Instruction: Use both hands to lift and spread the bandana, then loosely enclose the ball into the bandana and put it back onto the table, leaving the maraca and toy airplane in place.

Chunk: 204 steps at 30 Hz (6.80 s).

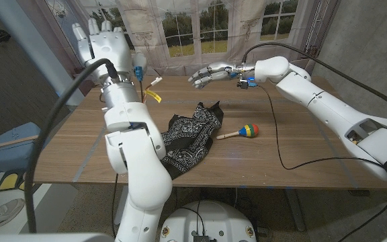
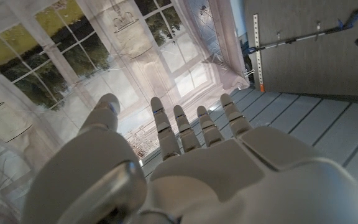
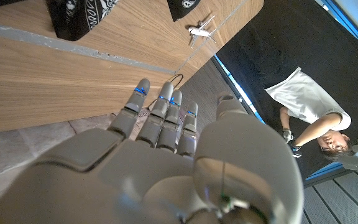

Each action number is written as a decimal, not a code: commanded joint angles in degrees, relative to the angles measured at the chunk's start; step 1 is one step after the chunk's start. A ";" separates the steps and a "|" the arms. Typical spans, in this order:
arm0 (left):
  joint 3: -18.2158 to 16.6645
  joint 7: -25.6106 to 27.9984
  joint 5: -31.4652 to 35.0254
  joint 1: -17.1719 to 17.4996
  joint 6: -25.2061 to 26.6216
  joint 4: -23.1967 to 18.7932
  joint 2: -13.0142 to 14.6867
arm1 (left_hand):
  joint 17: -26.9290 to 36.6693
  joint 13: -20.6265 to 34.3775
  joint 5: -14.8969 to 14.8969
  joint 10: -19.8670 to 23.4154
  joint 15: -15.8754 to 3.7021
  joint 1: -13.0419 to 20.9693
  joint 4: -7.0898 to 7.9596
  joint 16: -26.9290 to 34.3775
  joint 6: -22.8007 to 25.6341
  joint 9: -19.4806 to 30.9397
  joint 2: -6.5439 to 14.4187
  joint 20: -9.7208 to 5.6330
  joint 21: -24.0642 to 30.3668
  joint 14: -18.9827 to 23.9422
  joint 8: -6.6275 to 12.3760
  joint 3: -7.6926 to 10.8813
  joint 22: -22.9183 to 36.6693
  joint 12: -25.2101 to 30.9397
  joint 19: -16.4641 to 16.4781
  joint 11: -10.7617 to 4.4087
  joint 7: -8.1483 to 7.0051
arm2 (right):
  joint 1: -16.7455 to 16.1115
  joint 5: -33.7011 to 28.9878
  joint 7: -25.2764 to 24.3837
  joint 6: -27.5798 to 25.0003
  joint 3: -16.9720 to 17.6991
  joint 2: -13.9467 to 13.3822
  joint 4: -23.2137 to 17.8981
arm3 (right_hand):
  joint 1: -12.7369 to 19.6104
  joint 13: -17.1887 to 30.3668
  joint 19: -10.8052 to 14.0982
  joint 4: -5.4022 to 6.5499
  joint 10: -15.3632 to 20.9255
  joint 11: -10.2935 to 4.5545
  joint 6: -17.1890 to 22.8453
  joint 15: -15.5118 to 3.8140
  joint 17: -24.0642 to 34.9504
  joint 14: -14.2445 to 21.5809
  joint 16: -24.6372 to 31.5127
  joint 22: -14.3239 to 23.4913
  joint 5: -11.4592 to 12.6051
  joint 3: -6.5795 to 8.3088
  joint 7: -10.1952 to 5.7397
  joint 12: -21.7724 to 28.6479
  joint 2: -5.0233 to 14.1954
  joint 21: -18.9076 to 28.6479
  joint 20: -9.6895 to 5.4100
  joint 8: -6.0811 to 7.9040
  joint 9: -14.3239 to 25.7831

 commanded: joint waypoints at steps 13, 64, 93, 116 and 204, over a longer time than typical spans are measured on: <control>-15.14 -1.75 -60.24 3.72 -9.36 -11.32 8.82 | 0.29 0.11 -1.20 -1.11 1.45 -3.26 1.32 0.20 -5.74 0.46 0.78 0.49 -0.66 -0.30 -3.55 -1.38 0.24 0.08 0.08 2.77 3.10 | -6.18 -14.06 -12.32 -0.06 0.86 -6.72 -10.32 | 1.84 0.28 0.44 -1.77 -0.15 -0.09 -0.11 0.11 -0.29 0.19 0.12 0.02 -1.19 0.74 -0.35 -0.12 0.80 0.24 0.18 -0.55 0.28; -30.82 23.15 -123.04 -0.26 4.15 -8.77 41.96 | 0.63 -0.93 -1.08 -10.80 6.43 -13.26 3.40 -0.31 -26.72 -0.53 -0.22 1.40 -3.04 -5.23 -7.43 -5.32 1.19 -1.83 -4.25 8.38 1.88 | -13.23 -30.21 -12.68 -1.06 -1.73 -10.41 -20.03 | -19.10 -0.98 -4.97 5.12 -19.28 1.61 -20.60 5.66 -7.61 -13.58 -4.06 -0.68 -3.63 -11.05 -2.40 -5.84 -7.21 -5.34 5.34 -1.90 0.69; -34.22 28.36 -129.41 1.12 4.78 -7.58 44.37 | 0.53 -1.16 -0.85 -12.01 6.59 -13.87 3.29 -0.22 -29.11 -0.58 0.11 1.40 -3.07 -5.70 -7.25 -5.46 1.32 -1.73 -4.12 8.59 1.51 | -12.81 -24.78 -3.90 3.11 -4.36 -8.37 -19.86 | -18.80 -1.41 -1.96 4.94 -27.06 1.89 -30.10 7.64 -10.22 -18.56 -4.91 -1.02 -1.06 -12.94 -4.54 -6.19 -7.85 -6.86 5.39 -2.41 0.61; -34.15 29.36 -131.50 0.01 3.98 -6.48 46.43 | 0.53 -1.27 -0.81 -11.88 6.48 -14.52 3.32 -0.06 -28.99 -0.61 0.06 1.40 -3.16 -5.62 -6.89 -5.74 1.38 -1.41 -4.22 8.62 1.16 | -17.18 -46.11 -17.83 5.62 -6.78 -6.57 -22.43 | -1.44 -1.74 4.00 -3.05 -45.50 -0.55 -42.77 6.87 -14.80 -29.01 -4.44 -1.02 1.40 -8.67 -11.68 -5.17 -2.40 -9.77 5.39 -1.01 1.31; -30.85 30.23 -136.10 -5.76 3.35 -1.14 49.78 | 0.44 -1.59 -0.66 -12.56 6.56 -15.45 2.79 -0.05 -28.66 -0.60 0.31 1.41 -3.36 -6.29 -6.52 -6.10 1.48 -1.01 -4.19 8.56 1.09 | 3.72 26.83 34.56 -21.94 6.24 28.76 55.18 | 19.94 -0.82 50.32 -2.80 1.61 -0.22 1.58 -10.00 -8.53 24.25 11.12 1.16 -5.69 10.88 -3.76 10.48 4.80 8.00 -19.63 11.63 1.93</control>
